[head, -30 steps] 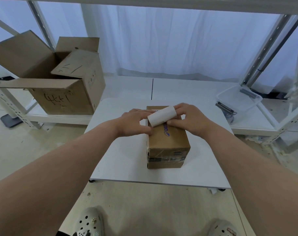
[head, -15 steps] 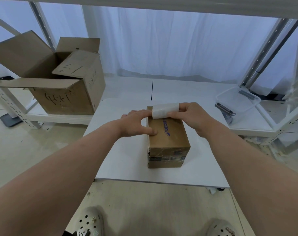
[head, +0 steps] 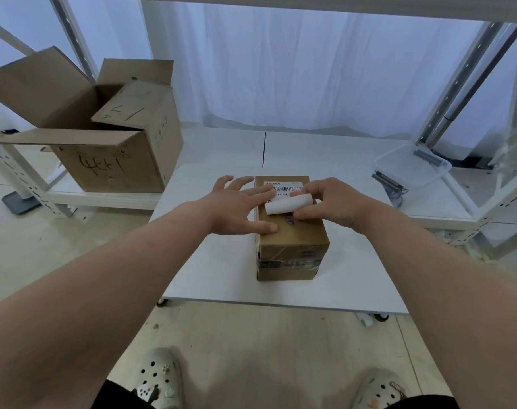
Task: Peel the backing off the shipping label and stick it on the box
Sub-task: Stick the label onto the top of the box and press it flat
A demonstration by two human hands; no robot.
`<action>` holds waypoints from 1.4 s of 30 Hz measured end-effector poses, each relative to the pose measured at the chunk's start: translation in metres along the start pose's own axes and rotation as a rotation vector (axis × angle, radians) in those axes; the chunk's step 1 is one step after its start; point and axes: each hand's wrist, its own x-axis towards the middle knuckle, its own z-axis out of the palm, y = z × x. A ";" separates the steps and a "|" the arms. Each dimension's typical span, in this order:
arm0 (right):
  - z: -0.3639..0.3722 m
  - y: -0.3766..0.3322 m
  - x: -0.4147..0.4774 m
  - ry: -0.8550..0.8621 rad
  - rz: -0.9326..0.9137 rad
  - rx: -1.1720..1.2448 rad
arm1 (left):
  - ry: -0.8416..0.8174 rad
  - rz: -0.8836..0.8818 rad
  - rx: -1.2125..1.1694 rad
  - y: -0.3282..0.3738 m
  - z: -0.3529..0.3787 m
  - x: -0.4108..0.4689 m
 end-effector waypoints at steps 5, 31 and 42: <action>-0.001 0.000 0.001 0.000 -0.016 -0.070 | -0.022 0.003 0.005 0.002 -0.003 0.004; 0.006 0.007 0.019 0.175 -0.008 -0.147 | 0.227 -0.198 -0.280 0.017 -0.011 0.035; 0.001 0.015 0.020 0.144 0.083 -0.091 | 0.105 -0.191 -0.216 0.013 -0.005 0.020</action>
